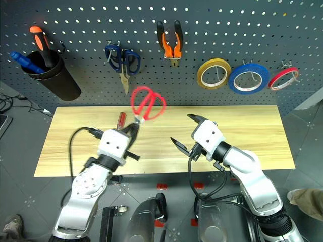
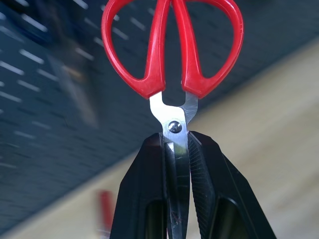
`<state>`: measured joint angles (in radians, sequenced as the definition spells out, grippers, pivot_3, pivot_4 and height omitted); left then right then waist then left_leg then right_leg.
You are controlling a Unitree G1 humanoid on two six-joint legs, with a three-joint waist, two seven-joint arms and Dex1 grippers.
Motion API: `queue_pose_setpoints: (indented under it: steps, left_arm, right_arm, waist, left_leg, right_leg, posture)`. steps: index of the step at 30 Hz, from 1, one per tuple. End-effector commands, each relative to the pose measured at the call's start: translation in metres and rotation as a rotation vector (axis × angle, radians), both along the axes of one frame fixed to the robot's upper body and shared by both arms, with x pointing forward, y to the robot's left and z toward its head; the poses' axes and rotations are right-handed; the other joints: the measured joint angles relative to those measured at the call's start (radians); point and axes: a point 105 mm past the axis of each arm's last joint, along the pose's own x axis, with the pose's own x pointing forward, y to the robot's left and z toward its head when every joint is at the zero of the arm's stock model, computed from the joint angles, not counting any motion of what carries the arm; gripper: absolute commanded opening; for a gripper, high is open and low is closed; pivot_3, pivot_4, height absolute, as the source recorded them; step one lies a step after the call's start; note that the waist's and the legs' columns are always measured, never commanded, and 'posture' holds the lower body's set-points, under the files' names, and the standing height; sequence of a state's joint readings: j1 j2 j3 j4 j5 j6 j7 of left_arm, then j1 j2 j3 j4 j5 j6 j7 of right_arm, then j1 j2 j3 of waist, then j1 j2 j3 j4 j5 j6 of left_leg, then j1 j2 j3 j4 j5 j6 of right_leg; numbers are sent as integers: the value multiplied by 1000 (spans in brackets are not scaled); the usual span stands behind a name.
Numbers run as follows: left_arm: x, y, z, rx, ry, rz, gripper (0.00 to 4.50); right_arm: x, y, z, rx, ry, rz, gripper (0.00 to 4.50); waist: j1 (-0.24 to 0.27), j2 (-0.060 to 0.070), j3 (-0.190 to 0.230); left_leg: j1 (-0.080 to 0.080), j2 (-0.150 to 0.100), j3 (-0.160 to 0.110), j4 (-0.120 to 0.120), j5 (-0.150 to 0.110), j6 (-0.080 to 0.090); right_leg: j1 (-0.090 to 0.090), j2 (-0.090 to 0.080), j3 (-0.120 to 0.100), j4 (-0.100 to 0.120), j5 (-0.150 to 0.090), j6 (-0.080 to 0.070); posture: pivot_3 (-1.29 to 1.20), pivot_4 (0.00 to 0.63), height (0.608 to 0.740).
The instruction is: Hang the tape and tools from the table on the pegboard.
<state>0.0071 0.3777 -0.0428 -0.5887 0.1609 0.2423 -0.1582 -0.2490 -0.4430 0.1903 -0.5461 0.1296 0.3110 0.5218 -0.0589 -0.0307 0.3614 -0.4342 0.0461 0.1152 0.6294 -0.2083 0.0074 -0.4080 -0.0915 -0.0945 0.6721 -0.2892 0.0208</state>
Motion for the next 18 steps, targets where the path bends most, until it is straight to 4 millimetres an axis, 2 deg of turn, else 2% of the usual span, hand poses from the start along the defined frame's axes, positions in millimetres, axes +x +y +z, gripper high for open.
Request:
queue_pose_setpoints:
  steps: [1,6,10,12,18]
  left_arm:
    - [-15,5,27,26,-120,27,338]
    - [-19,8,37,34,-162,39,338]
    - [-12,26,45,0,-182,116,338]
    - [-4,32,44,-49,-165,141,338]
    - [27,29,44,-48,-157,105,338]
  right_arm:
    - [0,-7,10,14,-59,-17,4500]
    - [4,-8,14,33,-68,-29,4500]
    - [8,-5,21,51,-88,-26,4500]
    - [11,-4,24,67,-91,-29,4500]
    - [17,6,41,117,-127,-6,4500]
  waist:
    - [0,0,0]
    - [0,0,0]
    - [-1,0,0]
    - [0,0,0]
    - [0,0,0]
  left_leg:
    - [0,0,0,0,0,0]
    - [0,0,0,0,0,0]
    - [0,0,0,0,0,0]
    - [0,0,0,0,0,0]
    - [0,0,-1,2,0,0]
  right_leg:
    - [0,0,0,0,0,0]
    - [0,0,-1,0,0,0]
    - [0,1,-1,1,0,0]
    - [0,1,-1,2,0,0]
    - [0,0,-1,2,0,0]
  posture:
    - [-193,347,740]
    - [-185,339,740]
    - [-189,338,740]
    - [-180,333,740]
    - [-190,336,740]
